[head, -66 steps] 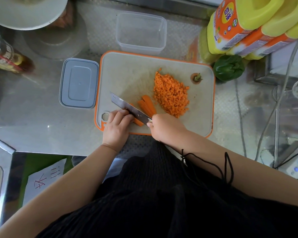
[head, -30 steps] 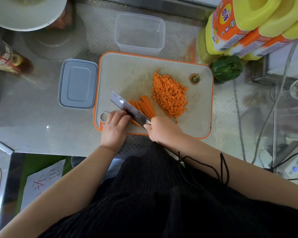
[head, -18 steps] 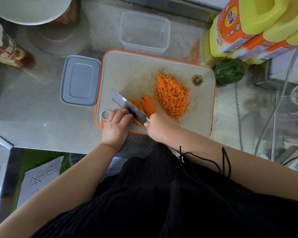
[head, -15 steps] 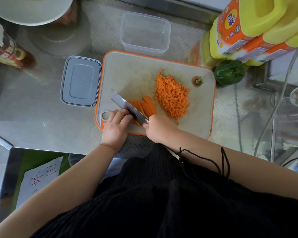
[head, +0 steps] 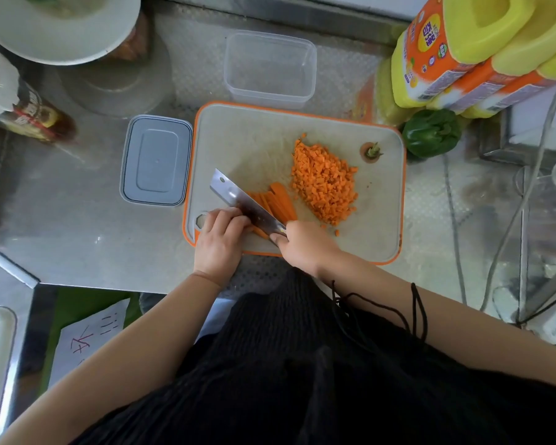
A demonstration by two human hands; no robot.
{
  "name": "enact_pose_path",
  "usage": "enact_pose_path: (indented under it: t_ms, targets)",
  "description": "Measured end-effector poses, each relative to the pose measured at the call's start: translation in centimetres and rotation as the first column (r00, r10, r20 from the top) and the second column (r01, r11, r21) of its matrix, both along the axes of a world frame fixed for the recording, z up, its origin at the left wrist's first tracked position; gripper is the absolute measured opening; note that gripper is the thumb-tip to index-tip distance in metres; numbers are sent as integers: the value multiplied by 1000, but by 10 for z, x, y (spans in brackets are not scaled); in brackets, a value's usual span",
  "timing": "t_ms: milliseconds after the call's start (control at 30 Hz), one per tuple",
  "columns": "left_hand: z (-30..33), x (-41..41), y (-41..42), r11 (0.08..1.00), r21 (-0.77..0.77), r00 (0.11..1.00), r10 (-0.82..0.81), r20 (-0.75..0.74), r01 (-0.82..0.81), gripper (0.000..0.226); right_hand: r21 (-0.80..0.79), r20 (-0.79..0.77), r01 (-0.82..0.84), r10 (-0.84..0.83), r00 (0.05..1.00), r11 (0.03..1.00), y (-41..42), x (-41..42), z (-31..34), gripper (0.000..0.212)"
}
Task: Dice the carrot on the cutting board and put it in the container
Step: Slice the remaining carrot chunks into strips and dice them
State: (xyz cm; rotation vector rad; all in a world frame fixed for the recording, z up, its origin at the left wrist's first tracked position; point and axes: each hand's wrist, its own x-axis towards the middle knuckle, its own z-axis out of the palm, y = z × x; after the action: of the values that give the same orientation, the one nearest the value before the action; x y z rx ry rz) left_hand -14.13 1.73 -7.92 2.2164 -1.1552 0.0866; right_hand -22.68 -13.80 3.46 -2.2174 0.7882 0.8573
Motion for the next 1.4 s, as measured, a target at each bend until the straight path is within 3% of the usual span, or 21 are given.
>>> enact_pose_path:
  t_ms: [767,1033,1233,1300,1400]
  targets:
    - [0,6,4,999,-41,1000,-25,-4,25,18,-104,-38,-137,134,990,985,-4,1,17,31]
    - [9,13,7,992,41,992,-124,16,123,29,-96,-33,3,-6,999,995,-8,-6,18,39]
    - [33,17,7,995,-51,987,-74,142,82,27,-151,9,-50,52,999,987,2,-15,14,28]
    - [43,16,12,994,-93,993,-37,115,48,33,-162,60,-52,62,996,985,9,-18,10,29]
    - [48,18,18,998,-56,998,-25,-56,22,29,-138,102,-64,78,992,988,14,-22,6,35]
